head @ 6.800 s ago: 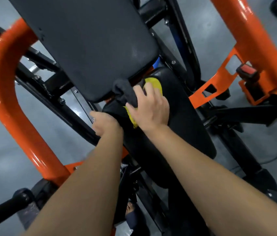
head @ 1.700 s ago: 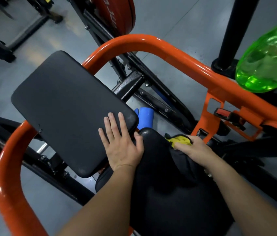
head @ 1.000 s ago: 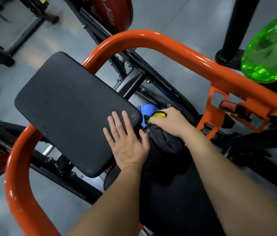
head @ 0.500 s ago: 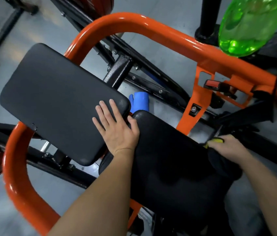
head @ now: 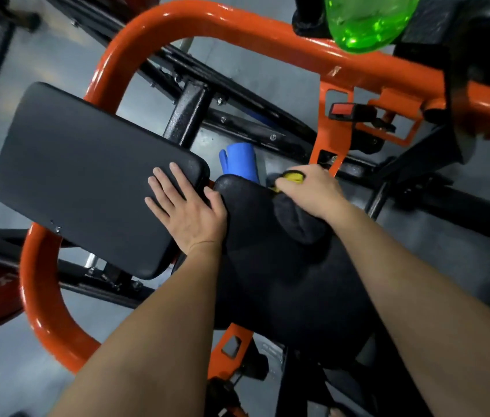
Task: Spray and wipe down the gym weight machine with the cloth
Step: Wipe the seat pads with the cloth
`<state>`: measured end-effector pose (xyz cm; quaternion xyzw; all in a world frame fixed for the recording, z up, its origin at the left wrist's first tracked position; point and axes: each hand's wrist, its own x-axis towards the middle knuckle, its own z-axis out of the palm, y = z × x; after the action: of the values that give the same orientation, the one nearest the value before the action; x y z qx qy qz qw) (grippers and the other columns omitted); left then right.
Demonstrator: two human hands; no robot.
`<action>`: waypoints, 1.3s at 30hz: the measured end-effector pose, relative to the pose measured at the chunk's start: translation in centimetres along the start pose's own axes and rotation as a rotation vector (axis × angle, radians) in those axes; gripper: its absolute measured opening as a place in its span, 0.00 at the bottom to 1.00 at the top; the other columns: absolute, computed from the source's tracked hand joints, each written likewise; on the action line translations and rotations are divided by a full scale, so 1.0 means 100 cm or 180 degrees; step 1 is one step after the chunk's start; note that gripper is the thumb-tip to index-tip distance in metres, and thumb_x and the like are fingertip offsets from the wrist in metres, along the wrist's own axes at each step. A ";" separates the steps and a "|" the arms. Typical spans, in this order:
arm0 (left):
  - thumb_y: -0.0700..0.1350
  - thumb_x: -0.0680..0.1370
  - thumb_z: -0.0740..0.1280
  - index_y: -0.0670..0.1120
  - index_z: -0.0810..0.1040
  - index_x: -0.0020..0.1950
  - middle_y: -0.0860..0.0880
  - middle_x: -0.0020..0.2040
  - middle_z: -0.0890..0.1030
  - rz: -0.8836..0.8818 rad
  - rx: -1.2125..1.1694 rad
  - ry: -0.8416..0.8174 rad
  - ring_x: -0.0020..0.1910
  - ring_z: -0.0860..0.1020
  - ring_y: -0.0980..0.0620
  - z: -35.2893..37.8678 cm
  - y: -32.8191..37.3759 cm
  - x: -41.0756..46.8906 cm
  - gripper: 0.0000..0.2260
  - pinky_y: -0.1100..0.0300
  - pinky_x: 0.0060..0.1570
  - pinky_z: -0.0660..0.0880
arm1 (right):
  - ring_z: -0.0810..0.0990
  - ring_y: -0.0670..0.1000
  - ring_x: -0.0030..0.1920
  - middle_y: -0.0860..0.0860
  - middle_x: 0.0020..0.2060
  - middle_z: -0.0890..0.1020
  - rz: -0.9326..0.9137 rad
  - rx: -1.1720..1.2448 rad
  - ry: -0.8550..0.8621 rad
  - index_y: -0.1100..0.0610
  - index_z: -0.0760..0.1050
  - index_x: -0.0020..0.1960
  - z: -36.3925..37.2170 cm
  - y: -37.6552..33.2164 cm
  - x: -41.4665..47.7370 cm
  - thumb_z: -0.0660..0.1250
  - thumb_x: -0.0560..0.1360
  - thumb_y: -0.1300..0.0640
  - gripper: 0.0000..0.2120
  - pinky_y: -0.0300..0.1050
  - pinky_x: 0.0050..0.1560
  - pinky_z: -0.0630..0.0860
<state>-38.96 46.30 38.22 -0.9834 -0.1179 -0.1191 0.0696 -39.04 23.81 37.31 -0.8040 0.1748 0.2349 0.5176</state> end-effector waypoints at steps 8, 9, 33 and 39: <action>0.54 0.80 0.54 0.43 0.51 0.84 0.38 0.83 0.52 0.0004 0.0061 -0.0126 0.82 0.51 0.39 -0.003 0.001 0.000 0.34 0.37 0.79 0.48 | 0.80 0.58 0.44 0.60 0.40 0.82 0.1128 0.0269 0.0492 0.61 0.81 0.44 -0.052 0.128 -0.044 0.70 0.74 0.46 0.16 0.49 0.44 0.70; 0.54 0.80 0.53 0.43 0.51 0.84 0.38 0.83 0.52 0.0001 0.0061 -0.0124 0.82 0.51 0.38 -0.004 0.001 -0.001 0.33 0.37 0.79 0.48 | 0.81 0.59 0.47 0.58 0.40 0.83 0.1213 0.0233 0.0492 0.59 0.81 0.42 -0.053 0.134 -0.042 0.70 0.72 0.43 0.17 0.49 0.44 0.71; 0.50 0.80 0.56 0.43 0.57 0.83 0.37 0.81 0.58 0.0103 0.0160 -0.0124 0.81 0.56 0.36 -0.006 0.003 0.002 0.31 0.34 0.77 0.50 | 0.78 0.61 0.48 0.53 0.44 0.82 -0.0379 -0.0259 -0.0086 0.52 0.80 0.45 0.007 -0.014 0.002 0.65 0.73 0.42 0.14 0.46 0.42 0.68; 0.48 0.82 0.53 0.39 0.55 0.82 0.32 0.81 0.54 0.0257 0.0199 -0.0294 0.81 0.53 0.33 -0.017 0.017 -0.002 0.30 0.29 0.75 0.49 | 0.78 0.58 0.46 0.54 0.40 0.80 0.0620 0.0120 0.0257 0.52 0.80 0.42 -0.038 0.120 -0.024 0.65 0.76 0.46 0.12 0.46 0.44 0.68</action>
<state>-39.05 44.34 39.62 -0.9891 -0.0849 -0.0670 0.0995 -46.62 15.53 31.01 -0.7821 0.2772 0.2482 0.4998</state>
